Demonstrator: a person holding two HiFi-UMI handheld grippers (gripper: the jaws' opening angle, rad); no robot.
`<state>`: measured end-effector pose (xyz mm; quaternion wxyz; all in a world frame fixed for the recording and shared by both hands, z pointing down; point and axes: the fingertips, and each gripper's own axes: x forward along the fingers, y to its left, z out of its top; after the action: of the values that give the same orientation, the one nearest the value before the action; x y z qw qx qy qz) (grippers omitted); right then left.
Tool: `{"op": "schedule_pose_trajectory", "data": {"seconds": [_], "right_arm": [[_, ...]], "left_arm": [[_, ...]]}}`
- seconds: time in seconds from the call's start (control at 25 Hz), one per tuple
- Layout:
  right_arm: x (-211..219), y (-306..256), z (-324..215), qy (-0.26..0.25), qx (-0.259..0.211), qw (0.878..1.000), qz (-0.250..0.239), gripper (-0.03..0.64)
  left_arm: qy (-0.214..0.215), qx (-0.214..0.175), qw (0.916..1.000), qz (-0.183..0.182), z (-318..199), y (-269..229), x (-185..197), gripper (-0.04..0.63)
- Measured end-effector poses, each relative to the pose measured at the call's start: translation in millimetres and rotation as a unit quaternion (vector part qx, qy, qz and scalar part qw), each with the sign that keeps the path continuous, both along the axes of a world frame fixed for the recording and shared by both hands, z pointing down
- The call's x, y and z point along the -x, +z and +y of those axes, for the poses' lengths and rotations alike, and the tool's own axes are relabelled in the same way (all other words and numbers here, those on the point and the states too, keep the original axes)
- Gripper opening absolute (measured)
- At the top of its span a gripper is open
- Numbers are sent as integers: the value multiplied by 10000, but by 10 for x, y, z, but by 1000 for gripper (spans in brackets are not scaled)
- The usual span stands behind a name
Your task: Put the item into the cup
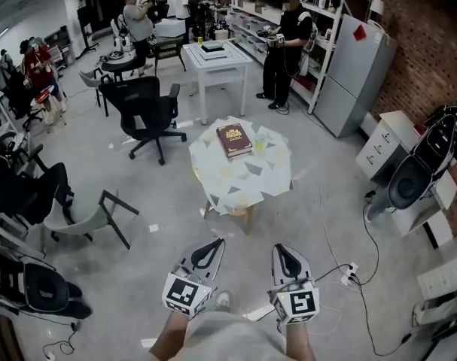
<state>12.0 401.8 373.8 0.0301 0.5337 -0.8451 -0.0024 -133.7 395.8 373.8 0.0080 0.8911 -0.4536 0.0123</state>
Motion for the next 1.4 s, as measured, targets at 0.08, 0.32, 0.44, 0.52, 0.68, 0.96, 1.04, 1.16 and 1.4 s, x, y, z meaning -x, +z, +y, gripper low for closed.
{"op": "schedule_pose_trajectory", "data": {"seconds": [0.08,0.32,0.44,0.52,0.68,0.96,1.04,1.16,1.4], "right_arm": [[79,-1,-144,46,18,10000,37,18],[256,69,-457,143,107,9998,29,18],[309,88,-560,180,133,9997,46,18],[328,91,-618,201,135,9997,60,18],[339,75,-738,284,136,9995,92,20],[320,74,-901,315,140,9993,169,20],[322,91,-974,288,128,9994,165,20],[315,104,-1116,228,114,9996,149,20],[206,144,-1507,142,123,9998,50,14]], "left_arm": [[44,-13,10000,9,-156,-3,70,11],[202,12,9998,61,-504,17,231,11],[261,14,9996,68,-643,20,272,11],[290,30,9995,88,-717,26,282,11],[384,43,9992,117,-857,24,273,11],[367,31,9992,157,-1013,20,274,11],[325,35,9993,160,-1072,36,281,11],[247,49,9996,156,-1182,43,279,11],[132,31,9999,60,-1510,55,174,11]]}}
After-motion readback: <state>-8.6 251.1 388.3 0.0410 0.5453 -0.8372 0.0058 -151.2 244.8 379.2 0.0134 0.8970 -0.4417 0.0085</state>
